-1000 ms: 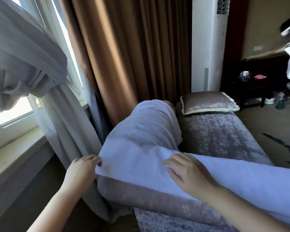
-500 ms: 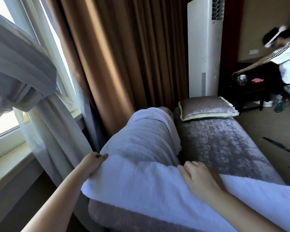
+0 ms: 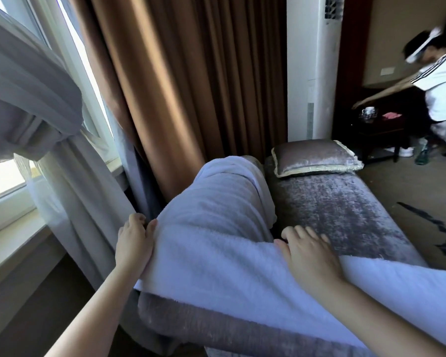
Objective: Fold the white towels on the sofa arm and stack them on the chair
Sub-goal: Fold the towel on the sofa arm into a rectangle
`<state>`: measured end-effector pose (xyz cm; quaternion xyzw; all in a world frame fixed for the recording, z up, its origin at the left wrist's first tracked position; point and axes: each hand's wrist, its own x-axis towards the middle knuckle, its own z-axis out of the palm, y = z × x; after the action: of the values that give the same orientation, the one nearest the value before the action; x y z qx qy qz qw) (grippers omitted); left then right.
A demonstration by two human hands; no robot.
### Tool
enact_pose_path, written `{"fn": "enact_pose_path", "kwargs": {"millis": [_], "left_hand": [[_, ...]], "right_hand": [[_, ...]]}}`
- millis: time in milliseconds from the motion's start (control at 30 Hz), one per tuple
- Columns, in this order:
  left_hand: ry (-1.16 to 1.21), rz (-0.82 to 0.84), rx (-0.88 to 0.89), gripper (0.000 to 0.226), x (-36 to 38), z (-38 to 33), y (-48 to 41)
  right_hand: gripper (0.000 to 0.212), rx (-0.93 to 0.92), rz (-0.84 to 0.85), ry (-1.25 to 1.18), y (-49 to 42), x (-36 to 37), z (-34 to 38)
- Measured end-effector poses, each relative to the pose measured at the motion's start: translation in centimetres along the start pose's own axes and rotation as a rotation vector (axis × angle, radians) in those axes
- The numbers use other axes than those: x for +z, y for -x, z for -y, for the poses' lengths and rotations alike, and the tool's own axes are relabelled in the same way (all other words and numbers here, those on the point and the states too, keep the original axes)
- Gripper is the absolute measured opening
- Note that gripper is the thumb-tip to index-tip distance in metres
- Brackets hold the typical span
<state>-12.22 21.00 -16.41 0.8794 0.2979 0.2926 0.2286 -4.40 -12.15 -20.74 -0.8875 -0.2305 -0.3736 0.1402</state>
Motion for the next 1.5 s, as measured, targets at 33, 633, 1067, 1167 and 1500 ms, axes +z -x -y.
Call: {"fn": "enact_pose_path", "kwargs": {"millis": [33, 633, 1067, 1167, 1500], "left_hand": [[-0.027, -0.038, 0.08, 0.036, -0.1, -0.2, 0.6], [-0.198, 0.182, 0.496, 0.064, -0.5, -0.3, 7.5], [-0.119, -0.06, 0.336, 0.008, -2.5, 3.2, 8.3], [-0.112, -0.04, 0.192, 0.008, -3.1, 5.7, 9.4], [0.307, 0.029, -0.207, 0.007, -2.6, 6.1, 8.1]], "right_hand": [[0.04, -0.03, -0.003, -0.02, 0.0, -0.4, 0.6], [0.065, -0.233, 0.299, -0.142, 2.6, -1.7, 5.2], [0.02, -0.487, 0.17, -0.346, 3.0, -2.9, 7.4], [0.006, -0.53, 0.104, -0.316, 3.2, -1.5, 10.1], [0.02, -0.409, -0.097, -0.14, 4.4, -1.5, 11.5]]}}
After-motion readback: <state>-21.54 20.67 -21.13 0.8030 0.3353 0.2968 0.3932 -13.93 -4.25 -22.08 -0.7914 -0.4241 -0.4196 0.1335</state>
